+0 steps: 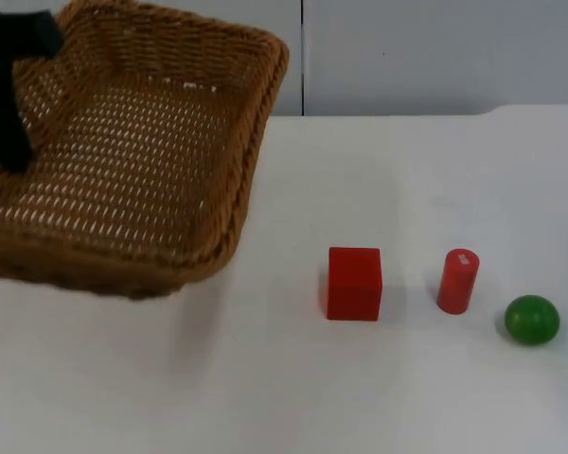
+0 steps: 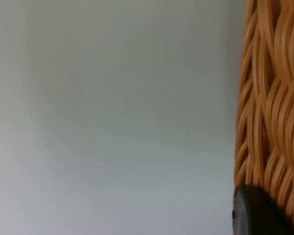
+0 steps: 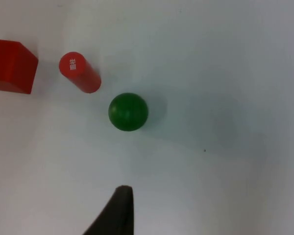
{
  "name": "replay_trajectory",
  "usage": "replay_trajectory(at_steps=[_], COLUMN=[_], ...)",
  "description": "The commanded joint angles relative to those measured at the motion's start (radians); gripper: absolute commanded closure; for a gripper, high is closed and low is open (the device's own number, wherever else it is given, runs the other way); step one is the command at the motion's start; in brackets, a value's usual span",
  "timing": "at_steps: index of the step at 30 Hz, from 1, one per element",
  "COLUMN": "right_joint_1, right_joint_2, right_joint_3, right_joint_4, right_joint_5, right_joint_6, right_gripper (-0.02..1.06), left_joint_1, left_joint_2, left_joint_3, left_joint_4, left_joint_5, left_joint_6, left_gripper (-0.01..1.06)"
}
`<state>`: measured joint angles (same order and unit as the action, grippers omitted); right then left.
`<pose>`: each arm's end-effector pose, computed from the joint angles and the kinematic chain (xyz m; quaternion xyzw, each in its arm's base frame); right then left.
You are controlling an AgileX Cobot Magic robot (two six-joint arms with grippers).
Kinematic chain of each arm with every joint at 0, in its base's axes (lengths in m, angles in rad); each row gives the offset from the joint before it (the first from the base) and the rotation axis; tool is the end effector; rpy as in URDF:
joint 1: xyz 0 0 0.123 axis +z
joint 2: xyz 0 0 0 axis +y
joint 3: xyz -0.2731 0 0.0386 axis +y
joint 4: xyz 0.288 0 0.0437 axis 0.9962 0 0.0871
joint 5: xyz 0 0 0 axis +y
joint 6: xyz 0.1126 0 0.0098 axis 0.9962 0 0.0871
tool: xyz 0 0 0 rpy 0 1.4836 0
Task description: Pick up the basket with the left hand and place the object to the left of the red cylinder into the basket with the right hand.
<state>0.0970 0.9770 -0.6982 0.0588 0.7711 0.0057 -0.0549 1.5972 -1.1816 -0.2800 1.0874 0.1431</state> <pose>0.2311 0.0271 0.2410 -0.0296 0.9534 0.0412 0.2975 0.3435 -0.0466 0.2107 0.0428 0.9879 -0.1247 0.0822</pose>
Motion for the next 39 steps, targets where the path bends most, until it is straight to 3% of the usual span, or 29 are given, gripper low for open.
replay_trajectory(at_steps=[1, 11, 26, 33, 39], right_joint_1=[-0.006, -0.006, -0.006, -0.006, -0.004], right_joint_2=[-0.001, -0.001, -0.001, -0.001, -0.001], right_joint_3=[-0.008, -0.008, -0.008, -0.008, -0.008], right_joint_4=[0.011, 0.025, 0.053, 0.053, 0.059], right_joint_5=[0.007, 0.007, -0.003, -0.007, -0.008], right_joint_6=[0.0, 0.0, 0.0, 0.0, -0.018], right_gripper=[-0.01, -0.01, -0.01, -0.01, -0.01], left_joint_1=[-0.002, -0.002, 0.019, 0.206, 0.22], left_joint_2=[-0.089, -0.203, -0.303, -0.303, -0.303], left_joint_3=[0.147, 0.42, 0.566, 0.568, 0.568], left_joint_4=[-0.027, -0.012, -0.041, -0.316, -0.321], left_joint_5=[-0.078, -0.16, -0.298, -0.247, -0.244], left_joint_6=[-0.007, 0.008, 0.057, 0.359, 0.373], left_gripper=[1.05, 1.05, 1.05, 1.05, 1.05])
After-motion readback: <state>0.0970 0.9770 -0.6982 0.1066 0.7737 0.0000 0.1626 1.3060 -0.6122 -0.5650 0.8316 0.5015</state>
